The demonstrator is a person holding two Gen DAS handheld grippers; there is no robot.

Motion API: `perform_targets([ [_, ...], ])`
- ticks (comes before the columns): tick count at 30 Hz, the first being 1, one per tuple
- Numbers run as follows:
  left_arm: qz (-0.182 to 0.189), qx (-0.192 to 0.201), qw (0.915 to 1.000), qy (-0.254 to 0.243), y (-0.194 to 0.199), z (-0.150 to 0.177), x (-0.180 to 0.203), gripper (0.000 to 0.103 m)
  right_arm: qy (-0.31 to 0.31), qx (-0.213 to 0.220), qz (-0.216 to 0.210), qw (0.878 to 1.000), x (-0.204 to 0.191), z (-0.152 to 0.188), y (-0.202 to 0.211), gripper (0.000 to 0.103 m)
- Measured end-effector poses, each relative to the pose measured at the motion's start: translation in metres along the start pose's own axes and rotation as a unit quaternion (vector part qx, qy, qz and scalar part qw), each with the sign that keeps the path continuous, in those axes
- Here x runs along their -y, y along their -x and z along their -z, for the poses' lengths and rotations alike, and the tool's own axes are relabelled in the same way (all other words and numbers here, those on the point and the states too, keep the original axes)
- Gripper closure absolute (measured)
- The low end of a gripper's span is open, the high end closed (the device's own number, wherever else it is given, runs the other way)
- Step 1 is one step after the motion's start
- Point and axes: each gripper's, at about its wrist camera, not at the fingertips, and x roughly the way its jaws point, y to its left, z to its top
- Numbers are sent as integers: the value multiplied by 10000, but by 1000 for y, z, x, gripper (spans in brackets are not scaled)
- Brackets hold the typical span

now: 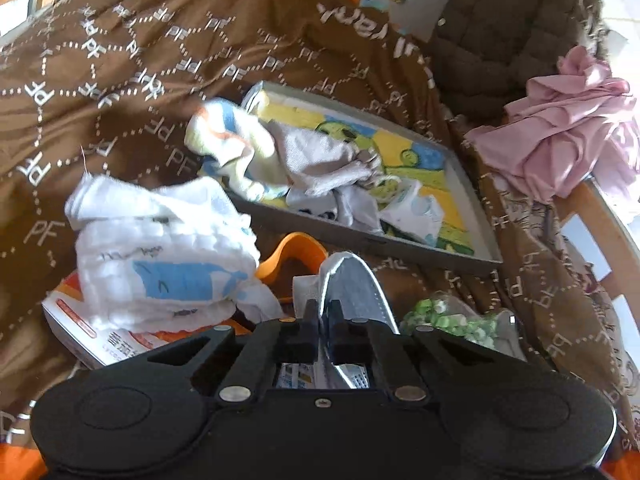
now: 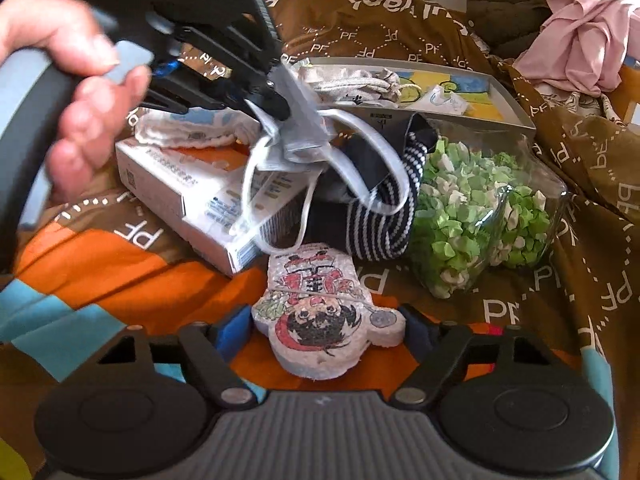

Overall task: Organize soft objects
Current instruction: 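Grasp the grey face mask with the left tool, then grasp the white cartoon sponge with the right tool while the left tool holds the mask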

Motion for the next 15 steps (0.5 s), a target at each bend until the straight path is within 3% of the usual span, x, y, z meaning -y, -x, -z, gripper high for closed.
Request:
perform_targets([
  [7,67,263,9995,-145,31,-11,4,101,-197,370,-9,9991,7,-4,18,22],
  [15,47,478,9986,-223,68,-28,7,100,-272,852,-323,9955,8,-8,48,22],
])
